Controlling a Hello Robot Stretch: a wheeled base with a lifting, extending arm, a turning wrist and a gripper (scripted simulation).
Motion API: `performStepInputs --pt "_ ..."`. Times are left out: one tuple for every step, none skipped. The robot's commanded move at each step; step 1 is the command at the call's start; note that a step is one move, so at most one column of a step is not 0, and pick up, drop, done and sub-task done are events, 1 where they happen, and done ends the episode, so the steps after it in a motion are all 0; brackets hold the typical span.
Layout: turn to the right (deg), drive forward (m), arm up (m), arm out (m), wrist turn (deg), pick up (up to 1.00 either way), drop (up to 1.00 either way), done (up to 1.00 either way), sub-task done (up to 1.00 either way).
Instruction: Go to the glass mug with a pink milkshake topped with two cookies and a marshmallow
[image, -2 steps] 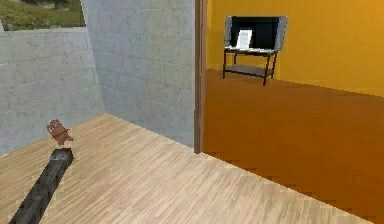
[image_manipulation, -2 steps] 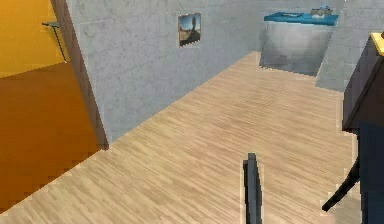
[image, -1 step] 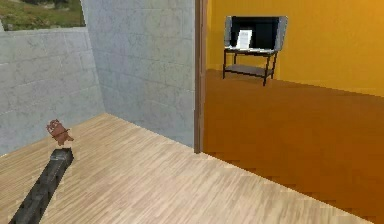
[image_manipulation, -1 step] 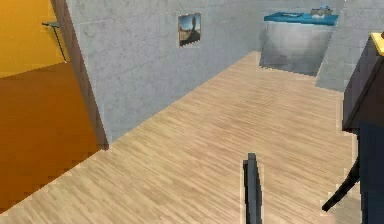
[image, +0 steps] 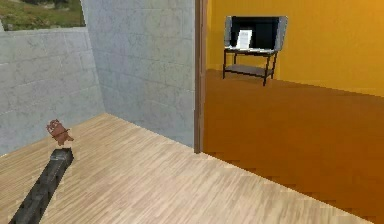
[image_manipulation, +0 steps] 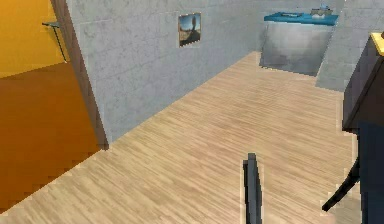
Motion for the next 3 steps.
performStepInputs --pt "0.0 0.35 0.0 0.0 0.0 0.0 0.0 0.0 0.0" --pt "-45.0 0.0 0.0 0.0 0.0 0.0 0.0 0.0 0.0" --pt "-36.0 0.0 0.0 0.0 0.0 0.0 0.0 0.0 0.0"
